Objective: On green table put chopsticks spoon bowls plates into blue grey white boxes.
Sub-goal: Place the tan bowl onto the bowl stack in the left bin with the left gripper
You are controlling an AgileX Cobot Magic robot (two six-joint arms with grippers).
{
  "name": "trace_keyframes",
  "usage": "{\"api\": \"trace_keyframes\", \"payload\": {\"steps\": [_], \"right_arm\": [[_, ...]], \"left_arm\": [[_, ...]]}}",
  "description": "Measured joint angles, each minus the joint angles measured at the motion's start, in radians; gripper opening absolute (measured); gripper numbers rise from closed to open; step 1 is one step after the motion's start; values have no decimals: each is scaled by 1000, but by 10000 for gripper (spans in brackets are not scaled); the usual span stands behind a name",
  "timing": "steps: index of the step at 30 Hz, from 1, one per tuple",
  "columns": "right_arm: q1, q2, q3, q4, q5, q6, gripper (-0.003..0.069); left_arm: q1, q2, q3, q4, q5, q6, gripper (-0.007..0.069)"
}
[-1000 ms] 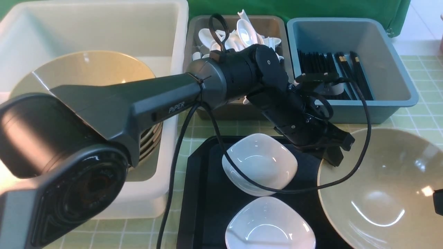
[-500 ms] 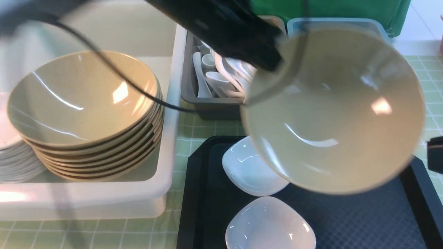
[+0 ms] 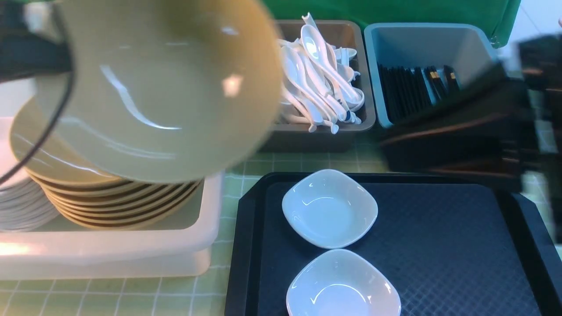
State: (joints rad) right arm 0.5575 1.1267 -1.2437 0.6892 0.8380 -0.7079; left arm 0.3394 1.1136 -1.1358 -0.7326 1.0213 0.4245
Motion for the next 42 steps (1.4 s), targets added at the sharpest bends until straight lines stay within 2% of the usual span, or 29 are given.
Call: {"api": "trace_keyframes", "payload": {"steps": [2,3,5,10,17,22,28,31,33,34,36,39,42], "right_arm": [[57,40,-33,-107,-32,81,67],[109,81,-52,-211,-54,162,69],[150,115,-63,-276,-59,211,68],[181,183,-63,-313,-33,255,71],[181,226,-64,-326,-6,281,79],[181,270,-69,-331,-18,339,92],[177,358,-71,-332,-27,394,110],[138,378,-71,-328,-27,404,125],[117,380,-71,-328,-27,411,130],[82,380,-71,-327,-22,420,139],[17,380,-71,-325,-10,428,155],[-88,392,-71,-325,26,453,195],[-191,428,-71,-286,46,457,260]], "left_arm": [[48,4,26,-16,-29,-1,17],[86,21,40,-28,-47,-4,17],[110,45,46,-37,-68,-11,17],[123,142,46,-25,-92,-68,17],[123,228,46,108,-100,-210,22],[93,223,46,178,-132,-293,117],[-31,220,45,410,-136,-425,394],[-50,207,45,560,-106,-503,547],[-50,197,44,601,-98,-529,585],[-50,179,35,647,-85,-559,634],[-50,144,14,679,-70,-578,659],[-67,75,-16,656,-48,-558,663],[-155,-18,-23,559,-34,-425,662]]}}
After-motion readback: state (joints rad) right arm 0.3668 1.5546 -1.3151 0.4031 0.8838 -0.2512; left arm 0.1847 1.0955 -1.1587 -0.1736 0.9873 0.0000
